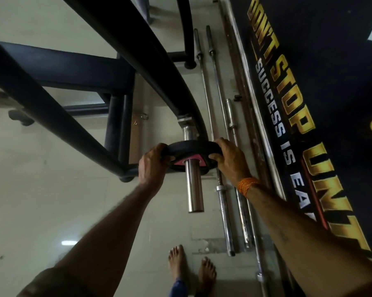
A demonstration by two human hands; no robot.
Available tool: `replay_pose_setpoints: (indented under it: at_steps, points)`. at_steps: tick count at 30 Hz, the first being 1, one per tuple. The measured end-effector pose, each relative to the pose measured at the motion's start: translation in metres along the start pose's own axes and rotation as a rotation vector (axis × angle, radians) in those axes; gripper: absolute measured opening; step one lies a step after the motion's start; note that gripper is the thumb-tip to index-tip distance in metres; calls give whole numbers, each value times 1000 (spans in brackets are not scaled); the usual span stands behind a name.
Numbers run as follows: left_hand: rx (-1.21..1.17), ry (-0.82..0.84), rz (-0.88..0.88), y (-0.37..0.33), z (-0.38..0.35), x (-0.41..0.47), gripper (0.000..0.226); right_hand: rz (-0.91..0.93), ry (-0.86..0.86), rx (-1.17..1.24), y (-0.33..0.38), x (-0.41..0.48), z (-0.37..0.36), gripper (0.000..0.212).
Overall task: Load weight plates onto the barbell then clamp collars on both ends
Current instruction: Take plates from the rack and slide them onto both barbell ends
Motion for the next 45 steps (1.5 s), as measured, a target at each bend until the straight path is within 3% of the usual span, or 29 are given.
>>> replay_pose_setpoints:
  at_steps: [12, 18, 24, 30, 39, 45]
  points:
    - [-70, 127, 31, -41, 20, -167, 10, -97, 21, 9, -29, -182, -8, 34]
    - [-87, 169, -54, -53, 59, -245, 10, -101, -15, 40, -16, -281, -6, 40]
    - [-55, 109, -176, -82, 166, -316, 17, -45, -103, 87, 59, -383, 20, 39]
    - [-7, -29, -252, -88, 269, -371, 17, 156, -218, 94, 149, -454, 42, 55]
    - [89, -243, -179, -63, 396, -450, 22, 397, -259, 120, 272, -508, 37, 40]
    - [158, -376, -150, -26, 470, -494, 23, 487, -278, 134, 347, -538, 5, 49]
Point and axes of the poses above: each hand's wrist, its own x-axis towards the middle knuckle, its own z-axis out of the back of the hand, y = z × x, the point moved 7 cm from there along x, towards the middle knuckle, and after that the axes turned 14 degrees about -z, right-handed, at the moved point
